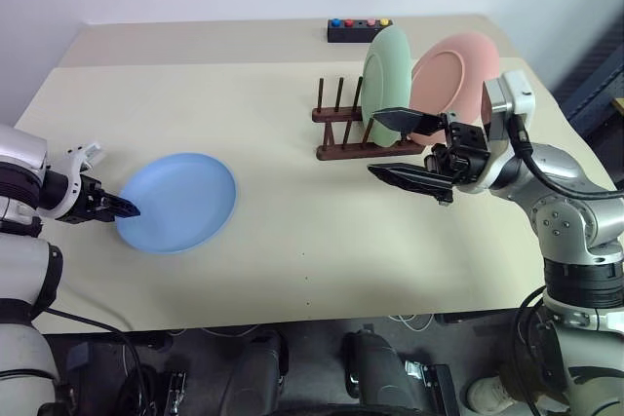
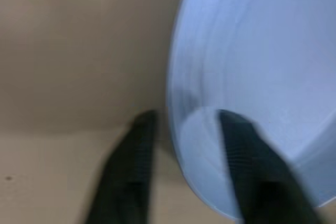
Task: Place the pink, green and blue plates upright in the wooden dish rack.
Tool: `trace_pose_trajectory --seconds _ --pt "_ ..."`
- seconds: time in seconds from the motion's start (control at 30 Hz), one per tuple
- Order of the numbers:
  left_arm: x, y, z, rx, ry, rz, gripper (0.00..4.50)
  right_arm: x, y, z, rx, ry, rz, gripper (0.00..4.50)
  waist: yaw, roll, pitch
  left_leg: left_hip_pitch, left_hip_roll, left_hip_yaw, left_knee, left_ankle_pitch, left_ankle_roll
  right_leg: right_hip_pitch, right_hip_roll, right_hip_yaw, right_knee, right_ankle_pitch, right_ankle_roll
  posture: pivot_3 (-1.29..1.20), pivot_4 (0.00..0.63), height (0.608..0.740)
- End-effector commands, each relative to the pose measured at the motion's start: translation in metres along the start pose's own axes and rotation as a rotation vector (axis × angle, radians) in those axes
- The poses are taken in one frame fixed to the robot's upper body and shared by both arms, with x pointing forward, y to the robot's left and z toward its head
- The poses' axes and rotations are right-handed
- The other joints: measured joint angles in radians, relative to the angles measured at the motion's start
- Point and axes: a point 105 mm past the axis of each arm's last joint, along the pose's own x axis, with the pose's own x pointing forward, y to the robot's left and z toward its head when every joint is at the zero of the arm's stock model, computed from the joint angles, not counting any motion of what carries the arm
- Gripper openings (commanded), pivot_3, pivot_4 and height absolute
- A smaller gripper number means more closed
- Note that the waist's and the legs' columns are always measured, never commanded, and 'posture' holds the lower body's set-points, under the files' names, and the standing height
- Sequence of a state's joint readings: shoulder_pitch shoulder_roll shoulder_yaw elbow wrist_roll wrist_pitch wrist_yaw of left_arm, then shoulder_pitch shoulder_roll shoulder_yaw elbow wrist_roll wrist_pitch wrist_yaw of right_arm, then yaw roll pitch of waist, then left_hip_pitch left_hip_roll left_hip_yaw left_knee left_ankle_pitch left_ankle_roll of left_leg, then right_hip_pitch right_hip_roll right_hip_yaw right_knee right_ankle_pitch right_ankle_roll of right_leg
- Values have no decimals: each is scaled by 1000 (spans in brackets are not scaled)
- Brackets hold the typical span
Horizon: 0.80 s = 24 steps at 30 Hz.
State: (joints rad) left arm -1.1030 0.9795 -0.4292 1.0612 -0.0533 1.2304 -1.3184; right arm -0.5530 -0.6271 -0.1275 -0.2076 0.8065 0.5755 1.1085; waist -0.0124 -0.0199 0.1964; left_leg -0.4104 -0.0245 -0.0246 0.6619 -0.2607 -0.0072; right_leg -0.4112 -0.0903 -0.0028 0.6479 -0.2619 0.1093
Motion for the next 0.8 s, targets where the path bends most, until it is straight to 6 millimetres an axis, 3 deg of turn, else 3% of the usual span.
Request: trace_pose_trajectory --seconds 0.03,0.37,0.63,0.8 --pt "-2 1 1 -16 -19 -5 20 -2 -1 9 -37 -5 1 4500 1 0 0 0 0 0 0 0 0 0 -1 0 0 0 0 0 150 740" --pt "-14 -24 24 44 -179 -160 20 -1 1 7 -47 1 10 4500 0 0 0 0 0 0 1 0 0 0 -1 0 0 0 0 0 150 740" --pt "-64 -71 48 162 -593 -543 20 -4 -4 12 -70 5 -3 4500 -5 0 0 0 0 0 0 0 0 -1 -1 0 2 0 0 0 150 740" --pt "-86 -85 51 283 -825 -597 20 -4 -8 12 -89 9 -10 4500 -1 0 0 0 0 0 1 0 0 -1 -5 0 1 0 0 0 150 740"
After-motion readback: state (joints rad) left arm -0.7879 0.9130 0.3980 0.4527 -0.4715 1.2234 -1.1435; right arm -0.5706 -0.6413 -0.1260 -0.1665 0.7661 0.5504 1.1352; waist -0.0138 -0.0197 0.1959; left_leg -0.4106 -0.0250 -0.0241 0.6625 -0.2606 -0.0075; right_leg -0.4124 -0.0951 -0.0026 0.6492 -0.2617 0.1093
